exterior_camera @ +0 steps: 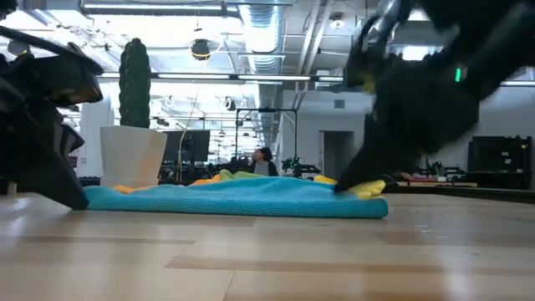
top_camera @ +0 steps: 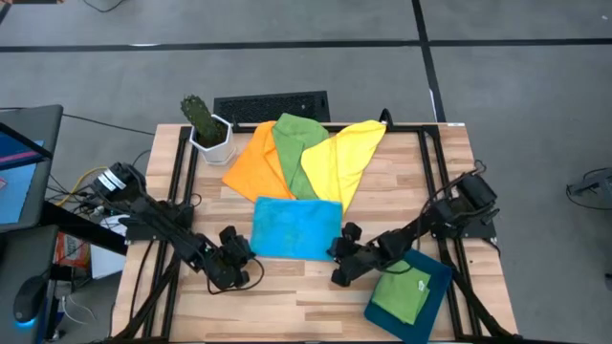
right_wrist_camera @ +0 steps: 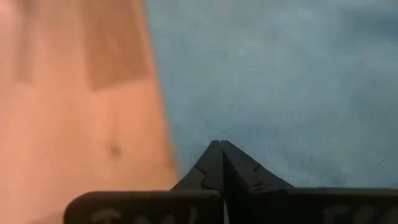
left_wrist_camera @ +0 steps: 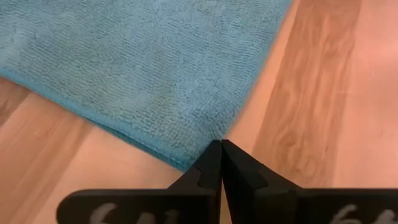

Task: Fold microfiber towels
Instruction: Fold the blue microfiber towel

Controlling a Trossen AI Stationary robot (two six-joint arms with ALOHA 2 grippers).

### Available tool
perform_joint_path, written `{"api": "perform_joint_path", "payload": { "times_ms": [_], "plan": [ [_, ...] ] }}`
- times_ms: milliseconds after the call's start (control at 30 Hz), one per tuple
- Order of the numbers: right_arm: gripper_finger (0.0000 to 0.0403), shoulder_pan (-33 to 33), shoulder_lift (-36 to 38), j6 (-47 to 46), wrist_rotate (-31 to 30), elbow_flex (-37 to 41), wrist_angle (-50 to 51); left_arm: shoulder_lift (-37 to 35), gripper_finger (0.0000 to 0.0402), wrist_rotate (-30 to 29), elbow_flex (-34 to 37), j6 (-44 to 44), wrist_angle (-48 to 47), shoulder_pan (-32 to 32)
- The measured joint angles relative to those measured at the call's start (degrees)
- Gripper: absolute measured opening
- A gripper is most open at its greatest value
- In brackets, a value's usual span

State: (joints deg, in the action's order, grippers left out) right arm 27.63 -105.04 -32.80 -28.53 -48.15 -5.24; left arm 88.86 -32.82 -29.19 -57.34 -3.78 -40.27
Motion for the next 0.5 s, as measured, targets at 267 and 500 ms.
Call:
{"api": "perform_joint_path", "payload": {
  "times_ms": [267,500],
  "plan": [
    [0.0023,2.0,1.4,1.5,-5.5,-0.2,-2.0,-2.6,0.0002,-0.2,-3.2,1.7,-1.7,-2.2],
    [0.0018,2.3,-5.6,-1.5,-4.8,-0.2,-5.9,-6.1,0.0002,-10.5,-6.1,3.6,-7.1,-3.6]
  ]
}}
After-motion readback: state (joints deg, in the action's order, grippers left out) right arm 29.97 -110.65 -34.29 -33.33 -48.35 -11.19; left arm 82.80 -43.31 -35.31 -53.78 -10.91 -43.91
